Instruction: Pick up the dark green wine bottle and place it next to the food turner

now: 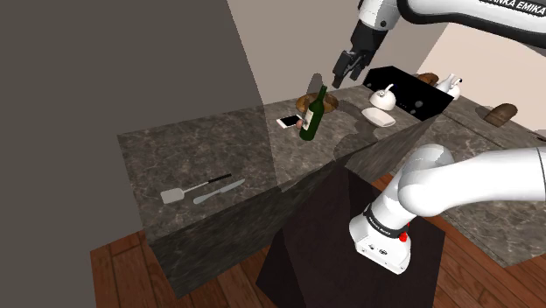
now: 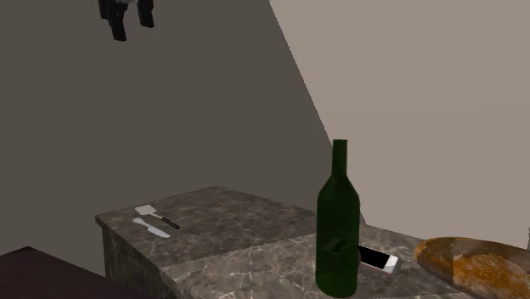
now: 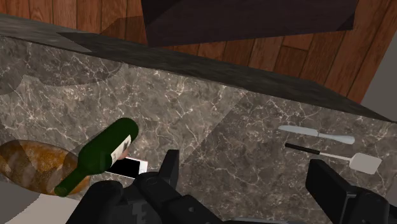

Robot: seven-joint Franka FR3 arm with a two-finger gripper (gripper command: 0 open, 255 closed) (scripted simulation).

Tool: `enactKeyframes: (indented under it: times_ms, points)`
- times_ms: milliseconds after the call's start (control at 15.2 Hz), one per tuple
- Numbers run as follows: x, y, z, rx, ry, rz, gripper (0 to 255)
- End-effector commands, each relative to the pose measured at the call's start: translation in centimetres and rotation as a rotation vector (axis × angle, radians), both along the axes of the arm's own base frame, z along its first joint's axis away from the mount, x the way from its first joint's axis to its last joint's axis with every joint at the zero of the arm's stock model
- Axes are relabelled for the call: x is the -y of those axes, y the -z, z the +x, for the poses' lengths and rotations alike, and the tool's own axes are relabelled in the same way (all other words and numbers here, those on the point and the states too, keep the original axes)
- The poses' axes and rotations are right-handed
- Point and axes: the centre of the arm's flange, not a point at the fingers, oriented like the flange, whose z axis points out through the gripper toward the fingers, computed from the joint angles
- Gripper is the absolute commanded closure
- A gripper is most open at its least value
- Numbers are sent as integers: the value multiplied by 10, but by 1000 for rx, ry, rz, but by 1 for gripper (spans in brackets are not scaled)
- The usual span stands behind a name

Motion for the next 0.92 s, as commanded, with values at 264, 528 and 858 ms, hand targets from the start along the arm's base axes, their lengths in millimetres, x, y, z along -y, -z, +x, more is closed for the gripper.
enactKeyframes:
  times_ms: [264,528,858]
  points:
    - [45,21,23,-5,0,9,0]
    - [89,42,45,-11,1,18,0]
    - [144,70,73,-17,1,29,0]
